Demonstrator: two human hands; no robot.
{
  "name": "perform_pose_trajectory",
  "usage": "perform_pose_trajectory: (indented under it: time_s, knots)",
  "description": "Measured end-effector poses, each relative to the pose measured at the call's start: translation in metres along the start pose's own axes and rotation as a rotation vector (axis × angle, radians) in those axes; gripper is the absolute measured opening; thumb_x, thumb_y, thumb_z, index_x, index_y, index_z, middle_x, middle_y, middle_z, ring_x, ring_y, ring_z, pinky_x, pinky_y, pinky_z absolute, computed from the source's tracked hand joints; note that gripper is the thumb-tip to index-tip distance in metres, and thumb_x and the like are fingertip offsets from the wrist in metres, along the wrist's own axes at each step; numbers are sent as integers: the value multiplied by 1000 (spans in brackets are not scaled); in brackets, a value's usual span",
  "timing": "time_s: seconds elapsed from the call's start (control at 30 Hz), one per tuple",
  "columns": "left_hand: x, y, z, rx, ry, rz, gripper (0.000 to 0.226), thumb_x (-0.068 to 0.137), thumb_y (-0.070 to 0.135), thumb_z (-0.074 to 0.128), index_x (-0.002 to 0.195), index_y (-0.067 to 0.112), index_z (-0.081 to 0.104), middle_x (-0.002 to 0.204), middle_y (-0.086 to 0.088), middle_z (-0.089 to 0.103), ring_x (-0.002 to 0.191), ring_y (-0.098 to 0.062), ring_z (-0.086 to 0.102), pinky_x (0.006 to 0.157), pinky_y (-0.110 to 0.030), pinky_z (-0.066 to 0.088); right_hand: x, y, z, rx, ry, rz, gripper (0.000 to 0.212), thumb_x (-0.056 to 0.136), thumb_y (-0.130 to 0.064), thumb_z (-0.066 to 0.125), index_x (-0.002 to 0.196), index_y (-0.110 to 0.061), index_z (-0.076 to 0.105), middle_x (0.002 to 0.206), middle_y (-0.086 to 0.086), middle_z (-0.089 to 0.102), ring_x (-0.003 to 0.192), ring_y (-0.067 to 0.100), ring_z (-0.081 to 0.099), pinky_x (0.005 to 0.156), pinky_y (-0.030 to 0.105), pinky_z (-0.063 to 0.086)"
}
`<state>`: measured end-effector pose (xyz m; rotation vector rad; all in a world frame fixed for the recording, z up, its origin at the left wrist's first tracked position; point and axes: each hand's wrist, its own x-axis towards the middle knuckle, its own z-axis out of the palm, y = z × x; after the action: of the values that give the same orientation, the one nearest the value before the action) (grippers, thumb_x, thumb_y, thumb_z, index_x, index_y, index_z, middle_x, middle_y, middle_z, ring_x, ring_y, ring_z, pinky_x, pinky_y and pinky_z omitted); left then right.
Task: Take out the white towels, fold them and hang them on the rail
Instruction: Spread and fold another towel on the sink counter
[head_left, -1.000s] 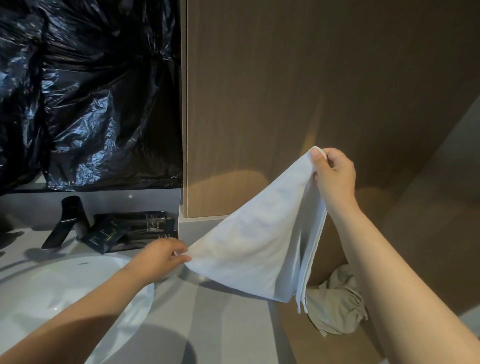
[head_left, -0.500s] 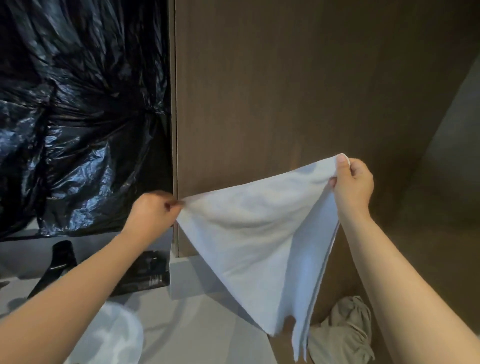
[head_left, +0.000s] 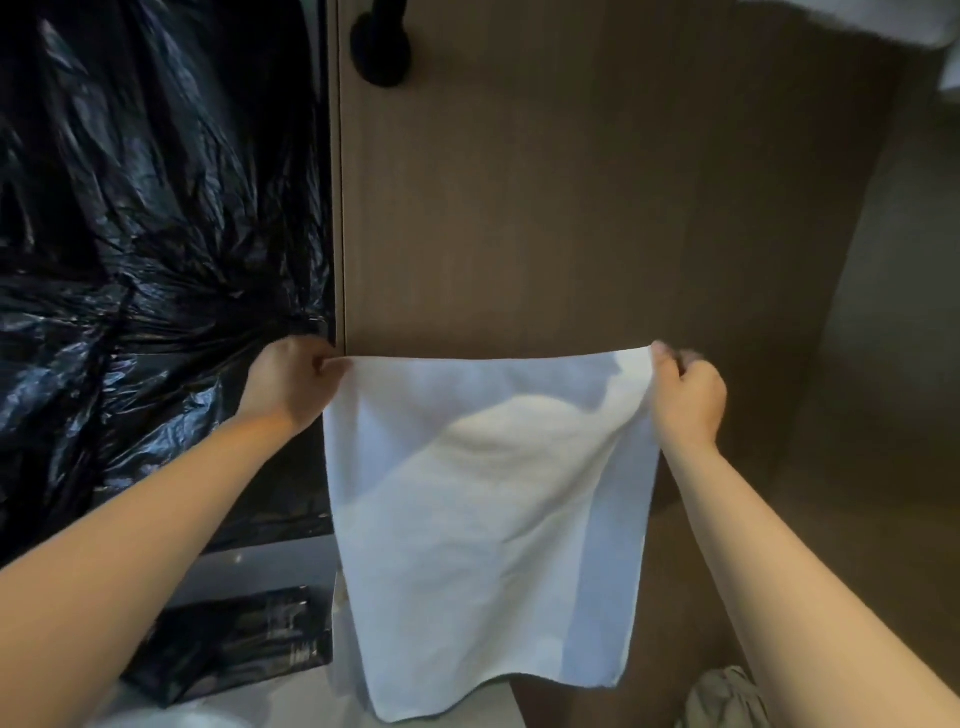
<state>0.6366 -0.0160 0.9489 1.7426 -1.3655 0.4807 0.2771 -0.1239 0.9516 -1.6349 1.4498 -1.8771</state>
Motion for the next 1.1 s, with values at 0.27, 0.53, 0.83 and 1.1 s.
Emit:
perform_pose_trajectory:
  time_s: [0.27, 0.53, 0.83, 1.1]
  knots:
    - [-5, -1, 2, -180, 21, -135, 18, 101, 20, 43, 102, 5, 53, 87, -8, 55, 79, -22, 52, 64, -32, 37, 1, 1, 9, 48, -106, 49, 50, 101, -42, 45, 133, -4, 53, 115, 10, 60, 112, 27, 57, 88, 34, 45]
    - [-2, 15, -9, -430, 202, -183, 13, 100, 26, 46, 92, 16, 49, 72, 7, 48, 66, -1, 44, 55, -19, 31, -7, 0, 6, 140, 57, -12, 41, 102, -42, 40, 111, -6, 57, 99, 6, 59, 91, 19, 57, 76, 33, 45]
    - [-19, -7, 31, -202, -30, -317, 17, 98, 15, 44, 99, 4, 57, 79, -4, 53, 73, -19, 47, 67, -31, 33, -16, 25, 21, -84, -35, 59, 44, 102, -38, 45, 118, 0, 60, 108, 15, 64, 103, 31, 60, 83, 35, 44]
    - [-63, -27, 70, -101, -160, -273, 16, 98, 23, 48, 98, 9, 56, 73, 2, 54, 63, -8, 49, 53, -24, 32, -47, 93, 17, -285, -197, 147, 26, 100, -32, 50, 87, -12, 59, 72, -6, 53, 72, 17, 55, 53, 21, 31]
